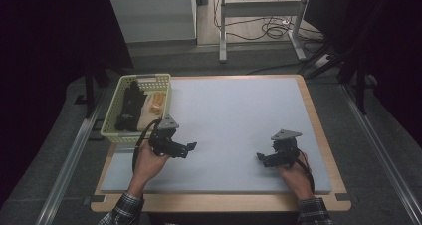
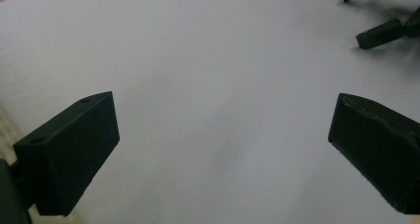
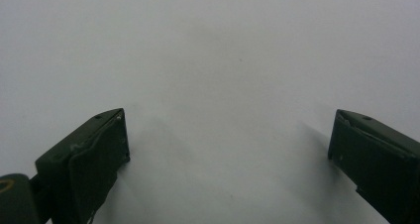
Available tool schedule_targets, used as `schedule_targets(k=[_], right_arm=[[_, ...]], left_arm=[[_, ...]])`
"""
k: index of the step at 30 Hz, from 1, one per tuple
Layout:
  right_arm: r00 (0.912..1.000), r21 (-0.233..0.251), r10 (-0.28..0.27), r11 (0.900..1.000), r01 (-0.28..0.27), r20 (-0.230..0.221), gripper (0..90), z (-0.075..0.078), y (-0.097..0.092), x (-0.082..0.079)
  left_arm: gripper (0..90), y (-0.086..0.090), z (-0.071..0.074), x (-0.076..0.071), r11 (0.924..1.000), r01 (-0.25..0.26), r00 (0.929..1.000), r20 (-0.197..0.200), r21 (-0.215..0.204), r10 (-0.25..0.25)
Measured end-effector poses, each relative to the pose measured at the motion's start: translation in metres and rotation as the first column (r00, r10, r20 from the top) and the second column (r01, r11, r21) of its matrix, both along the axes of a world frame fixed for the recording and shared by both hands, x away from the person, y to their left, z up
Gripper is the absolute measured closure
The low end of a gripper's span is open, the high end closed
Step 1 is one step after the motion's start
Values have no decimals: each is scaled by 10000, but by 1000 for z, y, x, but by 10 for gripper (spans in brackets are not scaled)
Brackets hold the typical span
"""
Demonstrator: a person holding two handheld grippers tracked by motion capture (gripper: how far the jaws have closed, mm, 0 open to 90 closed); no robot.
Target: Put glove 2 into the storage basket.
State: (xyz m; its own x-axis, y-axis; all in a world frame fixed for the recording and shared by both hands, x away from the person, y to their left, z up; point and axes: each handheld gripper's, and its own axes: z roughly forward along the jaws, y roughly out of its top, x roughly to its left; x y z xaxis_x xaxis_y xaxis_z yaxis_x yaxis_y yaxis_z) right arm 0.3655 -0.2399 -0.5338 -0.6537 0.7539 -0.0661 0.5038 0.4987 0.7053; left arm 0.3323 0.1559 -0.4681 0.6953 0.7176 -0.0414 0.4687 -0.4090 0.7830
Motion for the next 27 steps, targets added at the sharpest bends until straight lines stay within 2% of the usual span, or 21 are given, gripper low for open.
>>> schedule_targets(k=[7,11,18,27], right_arm=[[10000,3,1,10000,-1,3,19,0,0,0],[10000,-2,-4,10000,4,8,19,0,0,0],[10000,0,-4,10000,4,7,19,0,0,0],[10000,-5,-11,10000,11,14,19,0,0,0]], left_arm=[[0,-11,-11,-9,9996,246,9997,19,120,-246],[0,-13,-20,-12,9994,329,9995,-31,49,-329],[0,-13,-39,-17,9993,382,9988,-291,-16,-383],[0,-13,-64,-20,9988,447,9973,-589,219,-434]])
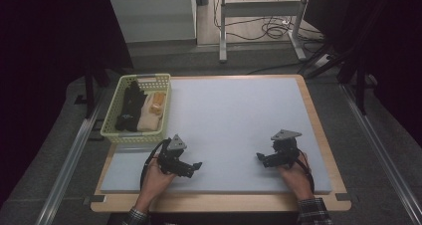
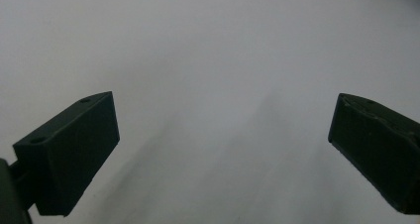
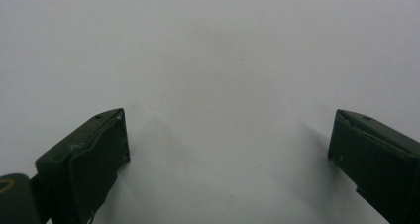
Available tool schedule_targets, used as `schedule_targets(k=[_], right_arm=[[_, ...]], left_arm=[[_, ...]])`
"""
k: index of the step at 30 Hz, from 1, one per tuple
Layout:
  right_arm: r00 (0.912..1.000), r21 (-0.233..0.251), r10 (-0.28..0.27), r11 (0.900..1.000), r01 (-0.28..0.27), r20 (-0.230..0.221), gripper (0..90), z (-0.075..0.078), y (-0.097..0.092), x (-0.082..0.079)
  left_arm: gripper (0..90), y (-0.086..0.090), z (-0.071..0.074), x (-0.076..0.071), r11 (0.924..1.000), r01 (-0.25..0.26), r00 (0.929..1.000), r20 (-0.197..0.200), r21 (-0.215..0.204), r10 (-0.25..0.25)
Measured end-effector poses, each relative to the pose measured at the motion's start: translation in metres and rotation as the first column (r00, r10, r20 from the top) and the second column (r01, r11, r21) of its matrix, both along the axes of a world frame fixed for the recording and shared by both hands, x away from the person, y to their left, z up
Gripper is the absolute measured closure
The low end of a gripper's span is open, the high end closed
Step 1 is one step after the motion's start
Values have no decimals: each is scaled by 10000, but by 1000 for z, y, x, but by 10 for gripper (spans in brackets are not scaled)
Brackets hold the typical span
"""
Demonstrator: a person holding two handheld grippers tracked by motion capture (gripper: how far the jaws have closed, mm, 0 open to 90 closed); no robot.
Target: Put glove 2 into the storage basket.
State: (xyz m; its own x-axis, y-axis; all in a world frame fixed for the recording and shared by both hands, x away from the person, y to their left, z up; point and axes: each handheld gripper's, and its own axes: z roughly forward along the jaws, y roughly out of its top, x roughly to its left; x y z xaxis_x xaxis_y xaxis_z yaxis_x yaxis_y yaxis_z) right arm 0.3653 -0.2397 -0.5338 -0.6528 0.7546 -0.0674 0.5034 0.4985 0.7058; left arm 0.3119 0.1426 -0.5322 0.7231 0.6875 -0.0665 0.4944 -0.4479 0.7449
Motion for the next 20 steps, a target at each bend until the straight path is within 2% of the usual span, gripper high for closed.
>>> schedule_targets(k=[3,10,12,14,20], right_arm=[[10000,0,1,10000,-1,1,19,0,0,0],[10000,-2,1,10000,-1,2,19,0,0,0],[10000,-6,3,10000,-3,11,19,0,0,0],[10000,-4,2,10000,-2,6,19,0,0,0],[10000,23,5,10000,-5,-20,19,0,0,0]], left_arm=[[0,0,-7,-1,9999,6,10000,-94,105,-5],[0,-4,-17,-2,9961,-12,9998,-189,878,29],[0,-5,-17,-2,9960,-15,9998,-174,891,31],[0,-4,-17,0,9967,-42,9994,-348,812,71],[0,-5,-17,0,9963,-11,9994,-336,864,40]])
